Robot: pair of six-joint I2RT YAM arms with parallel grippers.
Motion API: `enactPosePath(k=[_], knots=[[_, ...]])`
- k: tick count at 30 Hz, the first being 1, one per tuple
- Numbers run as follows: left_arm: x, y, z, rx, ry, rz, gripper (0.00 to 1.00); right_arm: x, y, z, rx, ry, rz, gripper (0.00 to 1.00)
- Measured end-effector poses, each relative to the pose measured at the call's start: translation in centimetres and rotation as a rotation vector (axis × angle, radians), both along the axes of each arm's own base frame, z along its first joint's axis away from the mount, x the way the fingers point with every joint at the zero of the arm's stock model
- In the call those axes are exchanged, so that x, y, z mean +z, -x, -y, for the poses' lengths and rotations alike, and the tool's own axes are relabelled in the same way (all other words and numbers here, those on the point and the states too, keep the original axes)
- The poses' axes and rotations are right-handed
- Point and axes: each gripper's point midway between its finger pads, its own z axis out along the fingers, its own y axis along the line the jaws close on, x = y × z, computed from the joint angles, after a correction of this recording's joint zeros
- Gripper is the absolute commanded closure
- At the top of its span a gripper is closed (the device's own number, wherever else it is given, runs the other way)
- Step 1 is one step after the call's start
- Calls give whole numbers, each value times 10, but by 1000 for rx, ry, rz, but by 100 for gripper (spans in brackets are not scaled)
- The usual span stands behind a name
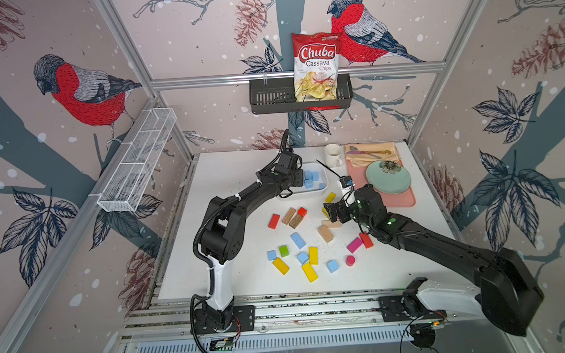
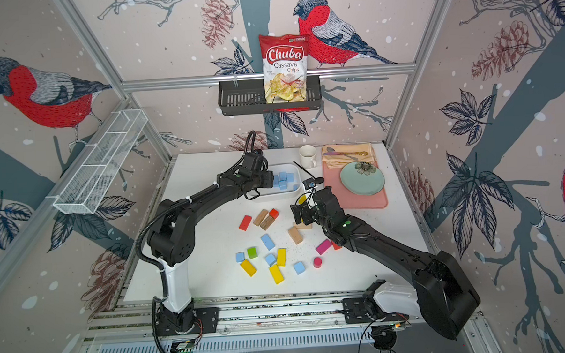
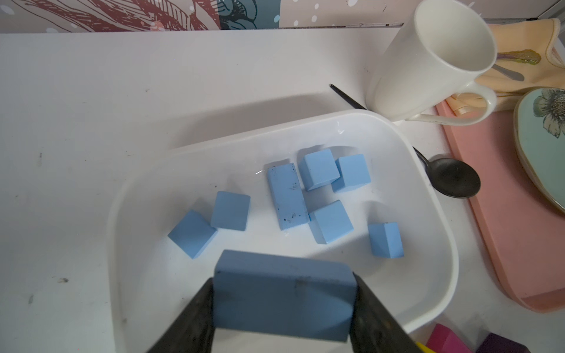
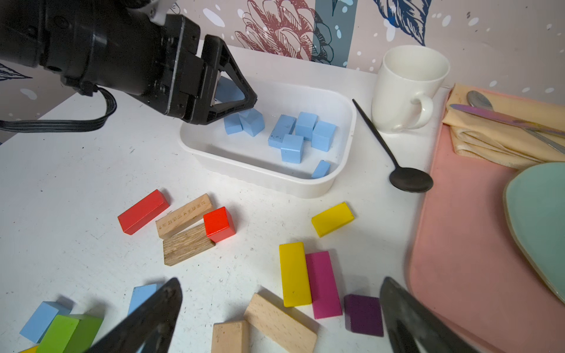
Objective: Pick out the blue building blocks
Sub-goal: Place the building block in the storage box.
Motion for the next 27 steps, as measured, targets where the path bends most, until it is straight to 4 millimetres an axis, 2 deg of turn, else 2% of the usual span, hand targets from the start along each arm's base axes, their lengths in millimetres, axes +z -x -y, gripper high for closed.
enactPosePath(k=[5, 17, 27], knots=[[-15, -1, 4, 10, 22, -32, 47, 0, -1, 2, -16, -10, -3, 0], [-35, 7, 16, -14, 29, -77, 41, -5, -3, 5, -29, 1, -11, 0], [-40, 7, 16, -14, 24, -86, 32, -9, -5, 6, -33, 7, -20, 0]])
